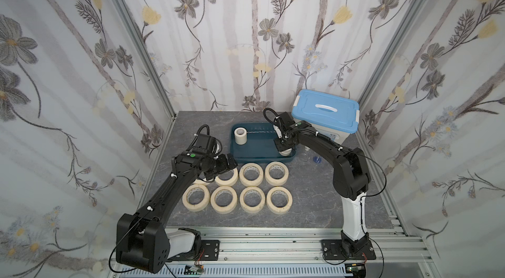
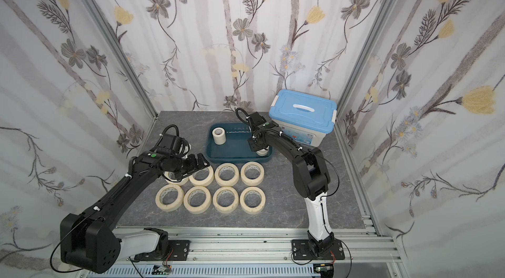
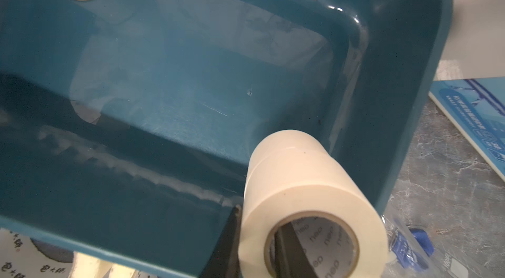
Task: Take out the art tape in the storage box
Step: Adjust the art tape in the storage box.
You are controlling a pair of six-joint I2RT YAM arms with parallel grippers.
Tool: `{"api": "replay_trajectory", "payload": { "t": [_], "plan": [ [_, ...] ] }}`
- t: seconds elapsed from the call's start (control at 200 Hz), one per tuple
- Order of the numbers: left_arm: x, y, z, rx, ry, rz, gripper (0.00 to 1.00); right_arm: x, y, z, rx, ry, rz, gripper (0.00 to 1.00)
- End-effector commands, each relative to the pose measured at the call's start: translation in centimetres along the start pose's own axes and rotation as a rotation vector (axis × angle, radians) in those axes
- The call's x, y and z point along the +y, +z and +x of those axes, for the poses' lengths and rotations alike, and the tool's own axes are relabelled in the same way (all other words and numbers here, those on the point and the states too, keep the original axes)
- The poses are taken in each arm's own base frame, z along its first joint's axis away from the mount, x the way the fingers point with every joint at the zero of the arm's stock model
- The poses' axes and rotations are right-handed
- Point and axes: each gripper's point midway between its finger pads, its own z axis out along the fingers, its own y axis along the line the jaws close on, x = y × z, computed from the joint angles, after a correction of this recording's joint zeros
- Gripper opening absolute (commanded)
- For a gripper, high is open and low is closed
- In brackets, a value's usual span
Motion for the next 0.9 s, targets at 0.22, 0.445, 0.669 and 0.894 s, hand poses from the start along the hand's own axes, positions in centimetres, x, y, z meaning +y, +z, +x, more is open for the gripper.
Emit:
{"api": "replay_trajectory", "payload": {
  "t": [0.22, 0.445, 0.669, 0.894],
  "plan": [
    [0.3, -0.1, 0.2, 0.005, 0.009, -0.015, 1.00, -0.3, -4.2, 0.1, -0.046, 0.006, -0.012, 0.18],
    [0.3, -0.1, 0.2, 0.002, 0.017, -0.014, 1.00, 0.0, -1.8, 1.2, 0.012, -0.008, -0.005, 0.17],
    [0.5, -0.1, 0.3, 0.006, 0.020, -0.023, 1.00, 0.3, -1.0, 1.5, 0.031, -0.013, -0.009, 0.17],
    [0.2, -0.2, 0.0, -0.003, 0.024, -0.017, 1.00, 0.1, -2.2, 1.5, 0.012, -0.012, -0.010, 0.17]
  ]
}}
